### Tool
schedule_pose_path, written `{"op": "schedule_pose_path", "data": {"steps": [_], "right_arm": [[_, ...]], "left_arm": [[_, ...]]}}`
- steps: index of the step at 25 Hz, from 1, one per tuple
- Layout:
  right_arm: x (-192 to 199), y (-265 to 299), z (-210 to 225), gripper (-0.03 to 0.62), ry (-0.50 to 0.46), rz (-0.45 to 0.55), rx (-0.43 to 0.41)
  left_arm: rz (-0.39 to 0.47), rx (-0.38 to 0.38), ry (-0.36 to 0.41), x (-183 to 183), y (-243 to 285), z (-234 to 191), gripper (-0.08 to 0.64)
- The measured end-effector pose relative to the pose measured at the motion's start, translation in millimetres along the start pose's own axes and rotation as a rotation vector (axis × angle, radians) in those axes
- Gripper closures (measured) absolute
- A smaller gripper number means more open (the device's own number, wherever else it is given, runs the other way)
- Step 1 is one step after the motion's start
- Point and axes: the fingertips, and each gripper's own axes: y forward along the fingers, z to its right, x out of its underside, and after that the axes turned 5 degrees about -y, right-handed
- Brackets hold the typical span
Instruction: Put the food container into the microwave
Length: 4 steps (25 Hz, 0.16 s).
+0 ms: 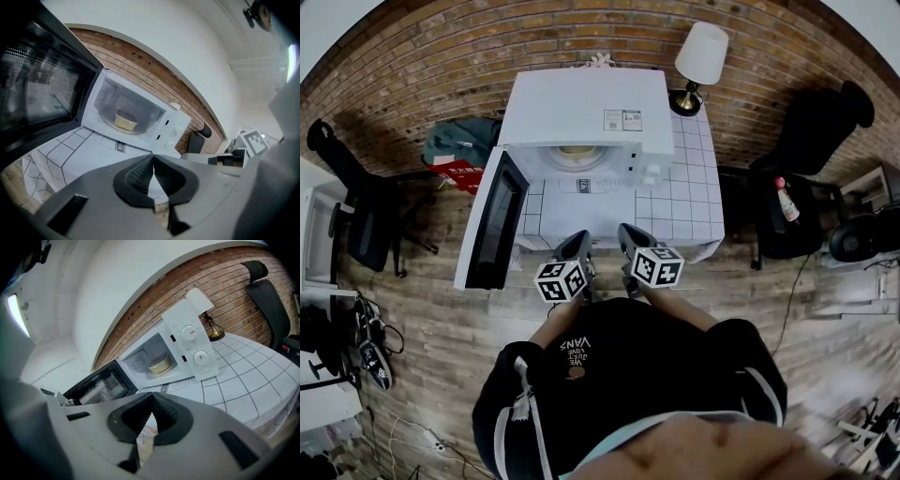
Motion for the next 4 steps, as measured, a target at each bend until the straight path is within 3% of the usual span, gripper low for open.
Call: {"op": "schedule_pose_path", "data": {"steps": [4], "right_arm": [[-0.2,2.8,-0.7,0.588,0.003,0.003,0.000]], "left_arm": [[-0.001,-0.003,-0.002,-0.4,0.6,-3.4,0.548]]}}
